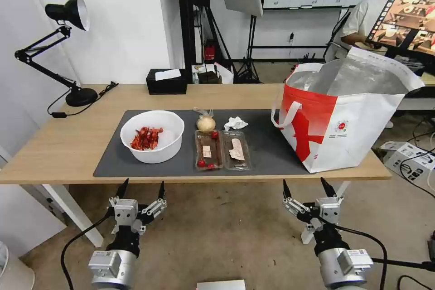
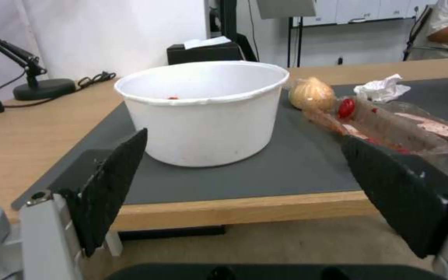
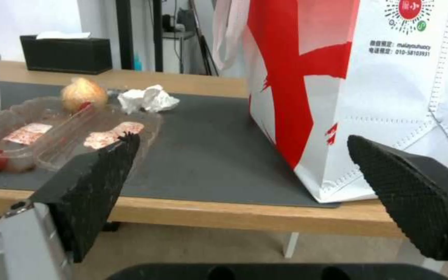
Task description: Pick up the trash from the table and place it into the takeout bag.
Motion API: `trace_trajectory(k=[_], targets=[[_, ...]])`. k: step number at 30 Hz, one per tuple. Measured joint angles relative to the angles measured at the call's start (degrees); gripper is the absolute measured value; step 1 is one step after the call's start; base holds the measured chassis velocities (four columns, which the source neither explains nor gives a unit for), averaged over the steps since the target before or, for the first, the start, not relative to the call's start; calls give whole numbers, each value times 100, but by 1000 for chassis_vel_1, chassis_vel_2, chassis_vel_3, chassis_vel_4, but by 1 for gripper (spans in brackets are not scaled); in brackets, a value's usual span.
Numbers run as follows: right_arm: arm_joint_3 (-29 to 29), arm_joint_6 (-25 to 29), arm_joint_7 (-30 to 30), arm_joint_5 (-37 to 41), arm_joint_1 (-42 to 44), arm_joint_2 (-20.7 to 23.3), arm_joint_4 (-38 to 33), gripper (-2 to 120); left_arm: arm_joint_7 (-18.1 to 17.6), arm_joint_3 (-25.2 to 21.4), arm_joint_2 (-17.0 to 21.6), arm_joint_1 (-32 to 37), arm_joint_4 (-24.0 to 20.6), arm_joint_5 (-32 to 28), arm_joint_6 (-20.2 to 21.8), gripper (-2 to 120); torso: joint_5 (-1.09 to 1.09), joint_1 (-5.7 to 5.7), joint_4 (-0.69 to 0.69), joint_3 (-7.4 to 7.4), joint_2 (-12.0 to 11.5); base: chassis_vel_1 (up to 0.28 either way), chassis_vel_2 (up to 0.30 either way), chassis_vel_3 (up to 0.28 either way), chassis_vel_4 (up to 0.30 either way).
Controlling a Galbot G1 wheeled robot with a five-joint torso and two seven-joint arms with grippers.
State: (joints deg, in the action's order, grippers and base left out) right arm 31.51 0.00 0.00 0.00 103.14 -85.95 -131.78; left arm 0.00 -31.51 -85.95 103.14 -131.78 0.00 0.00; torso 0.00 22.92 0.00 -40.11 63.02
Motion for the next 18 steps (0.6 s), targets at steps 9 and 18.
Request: trace_trajectory(k=[9, 18], targets=[[32, -14, -5, 154, -47, 145, -12, 100, -156, 1, 76, -105, -46, -174, 31, 100, 0, 0, 1, 0, 0, 0, 0, 0, 0], [430, -247, -101, 1668, -595, 1543, -242, 100, -1213, 30, 607, -843, -387, -1255, 329, 100, 2, 1, 0, -1, 0, 0, 0, 0, 0]])
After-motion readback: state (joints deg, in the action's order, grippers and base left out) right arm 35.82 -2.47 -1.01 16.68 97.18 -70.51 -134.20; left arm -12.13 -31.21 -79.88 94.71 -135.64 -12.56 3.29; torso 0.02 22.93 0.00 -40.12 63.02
